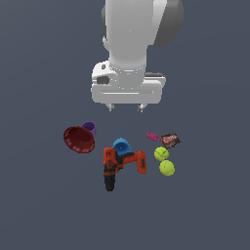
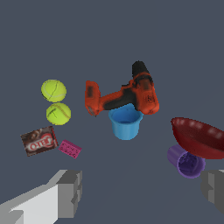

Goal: Pick up a designated object from a clutter of objects.

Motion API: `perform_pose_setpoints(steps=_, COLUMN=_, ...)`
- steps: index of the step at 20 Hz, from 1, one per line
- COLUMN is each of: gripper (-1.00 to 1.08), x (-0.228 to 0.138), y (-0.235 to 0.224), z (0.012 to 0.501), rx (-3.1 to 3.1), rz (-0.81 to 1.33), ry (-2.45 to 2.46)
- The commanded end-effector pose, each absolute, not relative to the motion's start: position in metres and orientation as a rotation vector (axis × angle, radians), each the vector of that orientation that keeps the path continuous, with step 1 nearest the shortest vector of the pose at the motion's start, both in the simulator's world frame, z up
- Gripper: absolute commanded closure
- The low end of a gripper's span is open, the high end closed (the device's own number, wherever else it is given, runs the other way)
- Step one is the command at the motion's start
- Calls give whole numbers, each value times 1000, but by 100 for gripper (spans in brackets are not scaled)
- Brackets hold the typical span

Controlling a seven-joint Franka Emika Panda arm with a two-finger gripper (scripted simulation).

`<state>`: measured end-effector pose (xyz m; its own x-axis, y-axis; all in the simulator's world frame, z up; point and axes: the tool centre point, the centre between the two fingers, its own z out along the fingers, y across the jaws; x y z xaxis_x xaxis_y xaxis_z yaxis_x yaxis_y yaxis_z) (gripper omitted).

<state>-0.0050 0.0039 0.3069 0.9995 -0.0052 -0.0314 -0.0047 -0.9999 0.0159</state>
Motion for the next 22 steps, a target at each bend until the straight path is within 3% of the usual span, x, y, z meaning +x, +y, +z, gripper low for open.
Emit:
perform_pose_setpoints(steps=1, gripper=-92, x=-5, y=4, z=307, rx=3125, rz=-49, ry=-8)
perform_pose_setpoints(steps=22, gripper=-92, x=9, y=19, z=311, rx=3114, rz=11, ry=-23)
